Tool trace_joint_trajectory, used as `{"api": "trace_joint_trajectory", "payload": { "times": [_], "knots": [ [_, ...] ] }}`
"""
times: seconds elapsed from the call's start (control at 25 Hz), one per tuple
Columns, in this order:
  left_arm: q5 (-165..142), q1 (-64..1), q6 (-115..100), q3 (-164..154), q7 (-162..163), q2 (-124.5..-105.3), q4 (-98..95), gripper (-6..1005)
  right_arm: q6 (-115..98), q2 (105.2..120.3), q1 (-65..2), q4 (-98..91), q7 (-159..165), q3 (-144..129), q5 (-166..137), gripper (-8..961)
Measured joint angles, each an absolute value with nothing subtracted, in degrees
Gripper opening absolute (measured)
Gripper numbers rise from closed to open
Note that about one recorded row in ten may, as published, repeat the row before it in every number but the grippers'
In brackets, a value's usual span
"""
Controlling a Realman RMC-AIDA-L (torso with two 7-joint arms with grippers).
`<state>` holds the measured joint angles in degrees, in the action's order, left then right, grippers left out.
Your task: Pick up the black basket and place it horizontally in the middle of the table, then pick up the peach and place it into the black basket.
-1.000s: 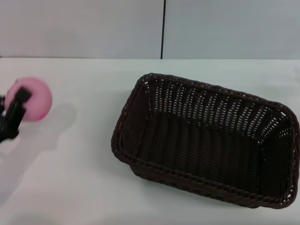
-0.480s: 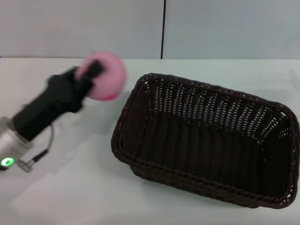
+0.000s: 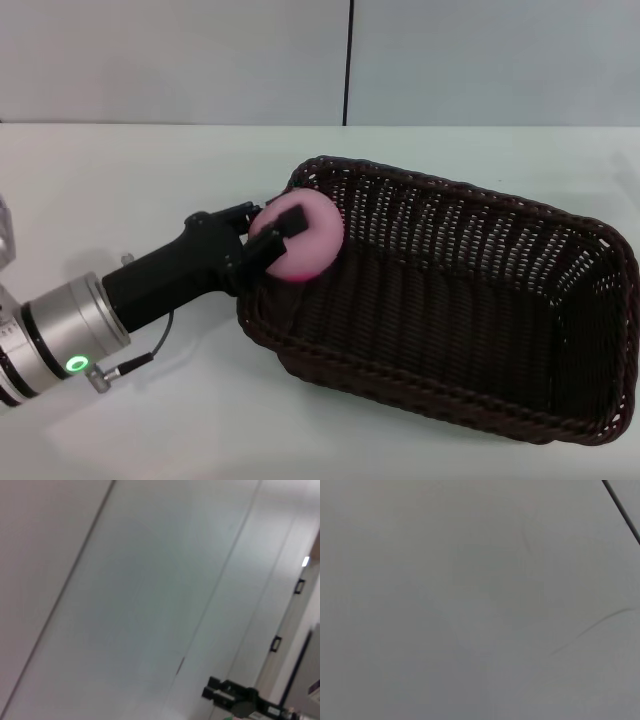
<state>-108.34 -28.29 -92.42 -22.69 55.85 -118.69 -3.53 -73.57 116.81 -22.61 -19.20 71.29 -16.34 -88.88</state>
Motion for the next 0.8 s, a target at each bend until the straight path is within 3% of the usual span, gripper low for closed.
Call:
{"api": "trace_joint_trajectory", "payload": {
  "times": [0.04, 0.24, 0.36, 0.56, 0.8],
  "knots": [
    [-108.3, -28.2, -91.9, -22.7, 55.9, -118.69, -3.2, 59, -73.6, 116.81, -22.6, -19.1, 71.3, -16.3, -88.9, 618],
    [-108.4, -27.8, -91.1, -22.8, 55.9, -118.62, -3.1, 242, -73.6, 116.8, -22.8, -18.5, 71.3, -16.3, -88.9, 618],
    [-108.5, -27.7, -91.3, -22.7, 55.9, -118.58, -3.0, 460, -73.6, 116.8, -22.9, -18.5, 71.3, -16.3, -88.9, 618],
    [-108.1, -27.4, -92.4, -22.6, 55.9, -118.45, -3.3, 697, -73.6, 116.8, -22.8, -18.4, 71.3, -16.3, -88.9, 618],
    [-108.1, -26.6, -94.0, -20.2, 55.3, -118.19, -4.1, 763, -73.1, 116.8, -22.8, -18.1, 71.3, -16.3, -88.9, 618]
  ]
}}
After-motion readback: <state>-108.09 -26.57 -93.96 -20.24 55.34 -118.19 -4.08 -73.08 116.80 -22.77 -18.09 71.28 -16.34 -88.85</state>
